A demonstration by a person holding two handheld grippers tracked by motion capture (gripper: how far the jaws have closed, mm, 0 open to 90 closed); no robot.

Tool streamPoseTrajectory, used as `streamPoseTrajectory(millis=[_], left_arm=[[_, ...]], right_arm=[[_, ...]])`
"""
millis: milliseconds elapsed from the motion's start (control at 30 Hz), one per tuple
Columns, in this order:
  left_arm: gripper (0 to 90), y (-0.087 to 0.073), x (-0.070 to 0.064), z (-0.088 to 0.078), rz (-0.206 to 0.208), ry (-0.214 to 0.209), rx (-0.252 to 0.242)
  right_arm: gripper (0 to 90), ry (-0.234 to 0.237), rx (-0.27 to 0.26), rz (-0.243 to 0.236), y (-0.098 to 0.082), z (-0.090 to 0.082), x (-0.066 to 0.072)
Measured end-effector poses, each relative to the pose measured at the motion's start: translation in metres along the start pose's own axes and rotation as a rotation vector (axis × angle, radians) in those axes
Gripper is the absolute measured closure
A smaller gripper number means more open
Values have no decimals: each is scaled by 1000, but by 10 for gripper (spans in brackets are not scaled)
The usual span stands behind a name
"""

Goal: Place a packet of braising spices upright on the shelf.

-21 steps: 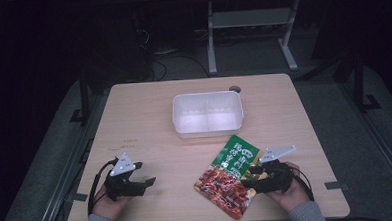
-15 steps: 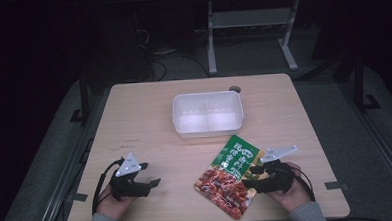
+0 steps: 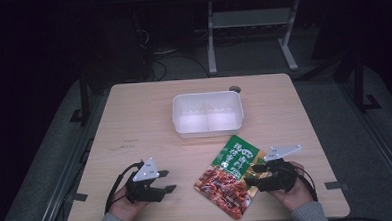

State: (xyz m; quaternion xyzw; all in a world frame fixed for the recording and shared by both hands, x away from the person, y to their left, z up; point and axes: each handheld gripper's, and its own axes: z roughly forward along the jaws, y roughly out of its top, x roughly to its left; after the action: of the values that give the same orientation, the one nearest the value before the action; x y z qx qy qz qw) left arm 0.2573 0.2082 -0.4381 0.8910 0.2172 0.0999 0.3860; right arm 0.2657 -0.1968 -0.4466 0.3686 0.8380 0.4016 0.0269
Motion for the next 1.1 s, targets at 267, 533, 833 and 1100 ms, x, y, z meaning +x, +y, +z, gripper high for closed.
streamPoseTrajectory(millis=[267, 533, 833, 1100], left_arm=[[538, 15, -13, 18, 49, -63, 38], [653, 31, -21, 34, 83, -91, 79], [842, 49, -27, 57, 89, -129, 132], [873, 64, -32, 72, 115, -133, 180]], right_arm=[[387, -36, -23, 36, 1, -11, -12], [381, -69, 3, 64, 4, -19, -29], [387, -95, 57, 101, 7, -19, -52], [391, -84, 74, 112, 15, -17, -64]])
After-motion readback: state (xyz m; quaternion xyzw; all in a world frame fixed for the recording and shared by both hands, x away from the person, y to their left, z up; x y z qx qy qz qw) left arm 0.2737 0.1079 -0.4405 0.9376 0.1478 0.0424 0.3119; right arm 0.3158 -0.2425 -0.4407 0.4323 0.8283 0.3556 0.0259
